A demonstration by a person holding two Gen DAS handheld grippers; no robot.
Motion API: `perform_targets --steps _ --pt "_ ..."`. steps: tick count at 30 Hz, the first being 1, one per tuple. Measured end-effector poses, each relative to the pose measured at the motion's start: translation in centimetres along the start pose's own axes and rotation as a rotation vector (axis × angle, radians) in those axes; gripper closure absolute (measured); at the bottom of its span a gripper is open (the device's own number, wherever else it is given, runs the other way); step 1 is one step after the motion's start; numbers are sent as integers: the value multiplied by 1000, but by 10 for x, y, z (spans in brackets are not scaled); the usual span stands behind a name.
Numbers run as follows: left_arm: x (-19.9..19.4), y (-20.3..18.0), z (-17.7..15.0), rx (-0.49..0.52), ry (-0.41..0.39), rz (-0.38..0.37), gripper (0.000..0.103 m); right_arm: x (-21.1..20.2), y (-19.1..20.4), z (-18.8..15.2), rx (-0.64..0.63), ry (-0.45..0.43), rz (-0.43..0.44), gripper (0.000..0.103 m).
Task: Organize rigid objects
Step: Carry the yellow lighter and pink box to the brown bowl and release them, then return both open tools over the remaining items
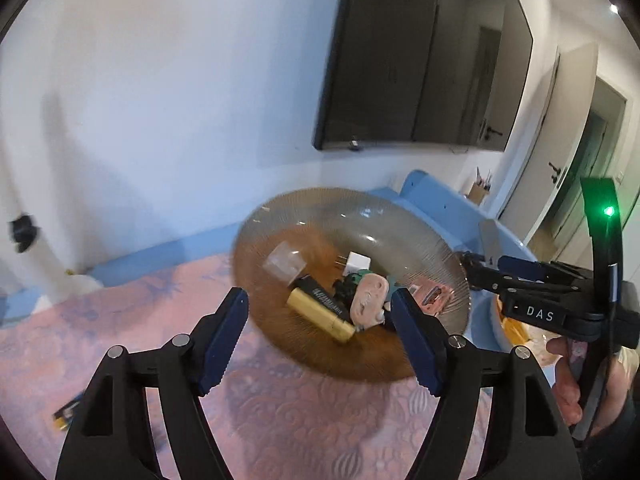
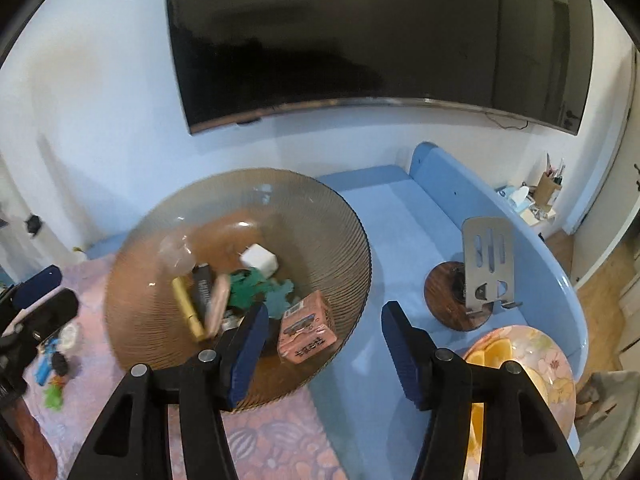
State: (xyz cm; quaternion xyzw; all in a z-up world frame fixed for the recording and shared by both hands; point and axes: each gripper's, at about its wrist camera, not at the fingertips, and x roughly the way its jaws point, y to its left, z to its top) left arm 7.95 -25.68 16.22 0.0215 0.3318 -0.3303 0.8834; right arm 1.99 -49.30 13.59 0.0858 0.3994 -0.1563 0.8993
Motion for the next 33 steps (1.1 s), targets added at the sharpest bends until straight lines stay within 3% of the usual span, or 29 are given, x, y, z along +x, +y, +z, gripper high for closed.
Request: perform_targets --steps 4,8,11,14,21,25,29,33 --pt "-63 17 -12 -24 -83 30 16 -33 15 -7 -13 -45 96 43" --pt "-125 35 -33 -23 -154 113 15 -64 51 -19 -56 -62 220 43" --pt "-163 58 -59 -71 -191 172 2 -77 88 -34 -107 -51 309 42" --pt "-192 84 -93 -126 -218 259 0 -77 126 -54 -160 -28 359 40" --pt "-175 140 -168 -194 -87 391 0 -30 182 -113 -182 71 457 40" --pt "-154 161 -196 -226 -24 403 0 -3 199 -141 -207 105 474 40" --pt "-143 171 -204 -258 7 387 0 9 208 -154 -255 132 423 40" --pt "-144 169 -210 -256 11 385 1 11 208 -155 -261 138 424 29"
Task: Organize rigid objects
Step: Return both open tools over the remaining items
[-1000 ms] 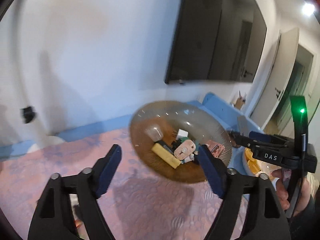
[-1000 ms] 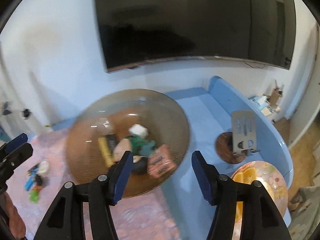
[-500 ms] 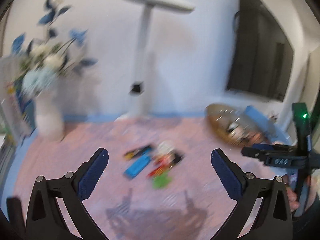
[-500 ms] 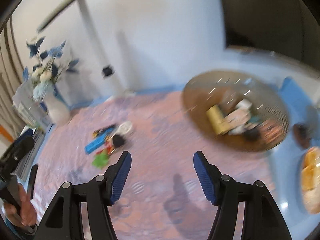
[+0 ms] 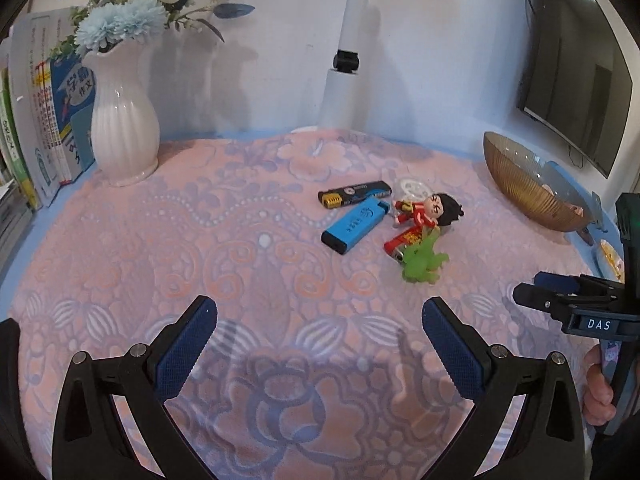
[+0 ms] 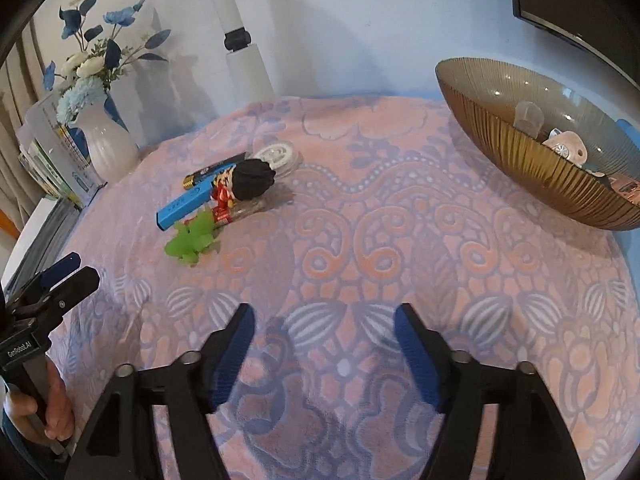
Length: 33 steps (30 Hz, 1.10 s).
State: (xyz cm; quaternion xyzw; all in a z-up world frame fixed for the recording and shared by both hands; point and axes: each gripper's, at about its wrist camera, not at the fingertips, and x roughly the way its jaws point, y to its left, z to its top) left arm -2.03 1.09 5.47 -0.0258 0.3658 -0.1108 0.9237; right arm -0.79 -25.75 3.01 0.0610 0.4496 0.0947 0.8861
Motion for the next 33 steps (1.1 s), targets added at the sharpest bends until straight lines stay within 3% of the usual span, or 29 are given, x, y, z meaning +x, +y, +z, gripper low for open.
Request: perform_targets --steps 10,21,23,25,27,29,31,33 --pt "1 -5 -1 29 7 19 0 -1 -8 0 38 -7 -6 28" --pt "2 -1 1 24 37 6 1 -3 3 0 -20 -16 -50 28" --pt "-3 -1 7 32 66 -19 2 -5 7 2 -36 26 -20 29" --pt "-11 -2 19 57 67 -35 3 -10 10 10 -32 76 66 31" --pt "-15 -7 38 112 59 -43 3 -19 17 30 -46 67 103 31" --pt "-6 -14 55 183 60 -47 3 -22 26 52 -78 39 86 31" --pt "11 -17 63 229 91 -72 22 -13 34 74 -118 6 51 36" --pt "37 -18 67 258 139 -114 31 1 37 87 -117 14 72 43"
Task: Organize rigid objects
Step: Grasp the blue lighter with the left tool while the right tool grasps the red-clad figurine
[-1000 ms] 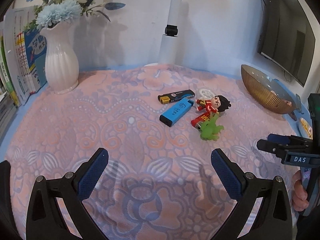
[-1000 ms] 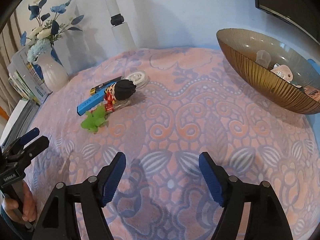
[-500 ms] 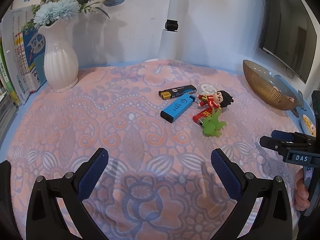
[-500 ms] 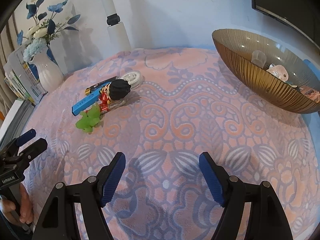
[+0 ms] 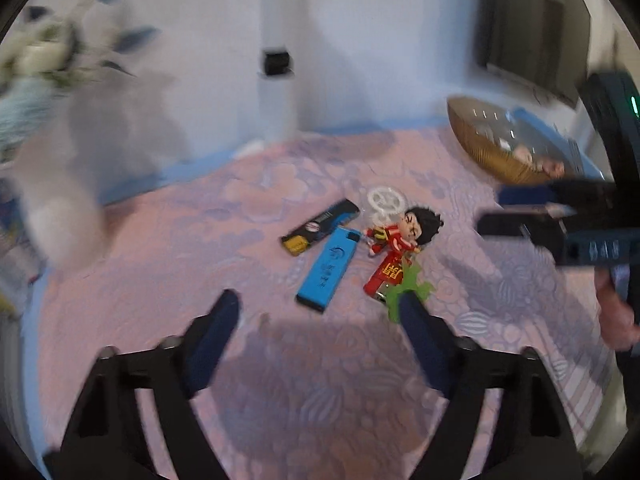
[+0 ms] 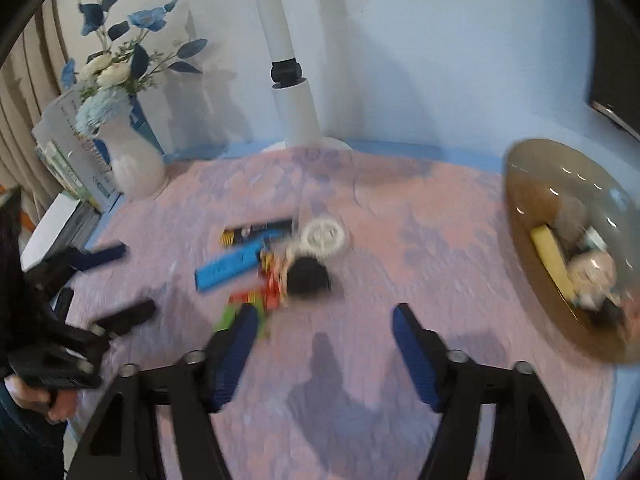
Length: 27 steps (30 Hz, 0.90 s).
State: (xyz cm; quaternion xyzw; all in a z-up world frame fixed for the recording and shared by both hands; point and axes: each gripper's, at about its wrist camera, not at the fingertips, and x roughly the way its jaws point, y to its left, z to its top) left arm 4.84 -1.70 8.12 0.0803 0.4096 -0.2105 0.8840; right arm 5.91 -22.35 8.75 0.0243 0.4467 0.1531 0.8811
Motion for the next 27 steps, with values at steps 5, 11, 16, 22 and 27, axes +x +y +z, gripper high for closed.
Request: perform_targets --steps 5,11,16,22,27 --pt "41 8 7 -4 45 -73 36 45 -1 22 -4 43 71 43" --pt "67 7 8 -12 88 -68 53 72 11 23 -39 85 101 60" --pt "63 2 2 -12 55 -25 77 57 2 11 31 44 97 61" --pt "34 -1 -26 -50 66 -31 82 -3 -30 -33 218 14 73 61" --pt "3 -12 -69 -91 63 -35 82 -30 -42 -100 418 105 68 61"
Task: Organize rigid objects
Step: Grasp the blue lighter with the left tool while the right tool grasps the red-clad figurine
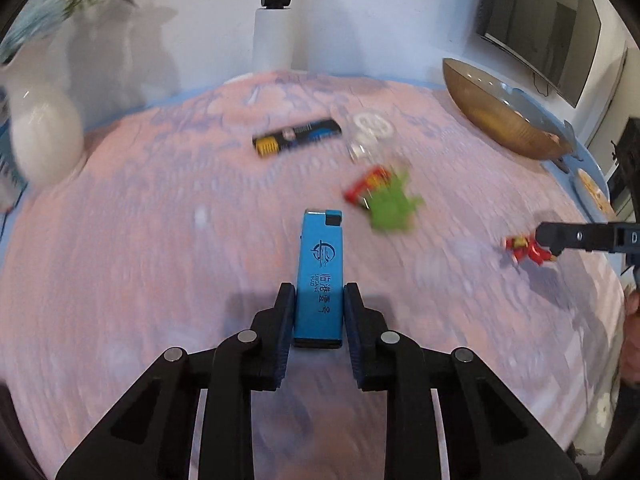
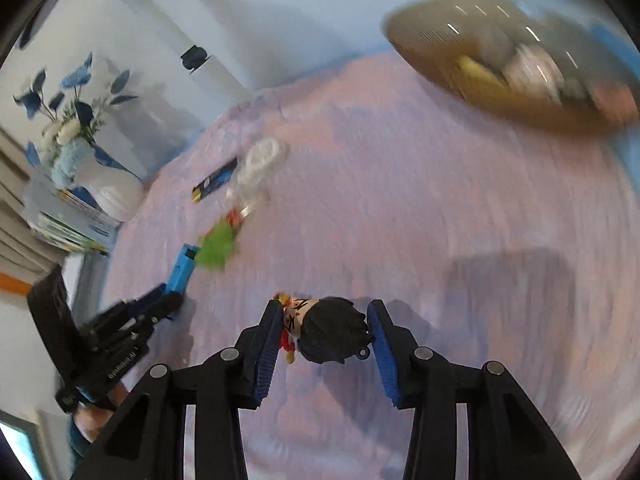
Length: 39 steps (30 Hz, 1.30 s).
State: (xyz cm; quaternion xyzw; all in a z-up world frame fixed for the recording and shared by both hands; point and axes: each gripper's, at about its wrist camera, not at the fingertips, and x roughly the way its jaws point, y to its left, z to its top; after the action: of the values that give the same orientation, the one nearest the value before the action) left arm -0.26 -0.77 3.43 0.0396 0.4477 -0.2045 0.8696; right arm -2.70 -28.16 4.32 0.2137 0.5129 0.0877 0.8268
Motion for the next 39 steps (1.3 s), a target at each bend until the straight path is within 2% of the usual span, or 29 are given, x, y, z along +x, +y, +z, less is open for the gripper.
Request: perform_targets --steps 3,6,8,9,11,12,13,15,18,21,23,24,25,26,27,28,29,31,34,37,39 --pt "-12 -9 -17 -11 -7 22 82 -11 5 -27 -40 -57 -89 61" --pt "-16 -13 -26 -22 -19 19 81 -10 1 -40 -43 -25 -60 61" --pt "-16 -10 -29 -34 -40 5 72 -8 -6 -45 -29 1 -39 59" --pt "-18 -7 -30 -43 -43 -10 63 -11 -7 -47 -39 1 -30 57" --pt "-20 -2 -30 -67 -50 -35 48 -15 -7 -50 -68 17 -13 36" --pt "-20 0 -30 -79 -56 -31 31 -16 -6 -53 -98 27 3 34" --pt "-22 0 -31 -90 -62 -19 27 -18 -2 -57 -139 34 -11 33" --pt "-22 0 -31 -98 -65 -16 27 -18 8 -66 -219 31 -84 34" --pt "-13 -6 -27 -83 -17 28 27 -16 21 -70 -330 21 -200 34" --pt "-11 -11 -21 -98 6 33 28 -25 24 -61 -381 -25 -231 34" --pt "-6 -14 -18 -93 0 43 39 -27 27 -55 -422 -31 -217 34" --pt "-3 -17 -17 -70 -1 82 52 -25 29 -53 -450 -23 -228 34" --pt "-1 -20 -17 -42 1 109 59 -22 32 -52 -476 -21 -251 34" --pt "-2 -22 -16 -30 1 96 64 -18 36 -52 -497 -23 -266 35" --pt "-3 -20 -16 -42 6 78 70 -14 38 -53 -525 -25 -280 38" --pt "-4 -17 -16 -58 7 76 77 -9 41 -54 -540 -23 -288 50" --pt "-6 -14 -17 -77 3 69 79 -4 42 -56 -552 -11 -291 59" --pt "-7 -10 -18 -94 -8 57 82 5 42 -58 -550 5 -272 64" --pt "-10 -13 -21 -96 -18 61 82 1 42 -62 -554 -33 -264 64" --pt "-15 -19 -21 -87 -45 29 82 -9 36 -59 -493 -60 -200 64" --pt "-18 -21 -18 -95 -44 12 82 -22 30 -57 -457 -123 -192 64"
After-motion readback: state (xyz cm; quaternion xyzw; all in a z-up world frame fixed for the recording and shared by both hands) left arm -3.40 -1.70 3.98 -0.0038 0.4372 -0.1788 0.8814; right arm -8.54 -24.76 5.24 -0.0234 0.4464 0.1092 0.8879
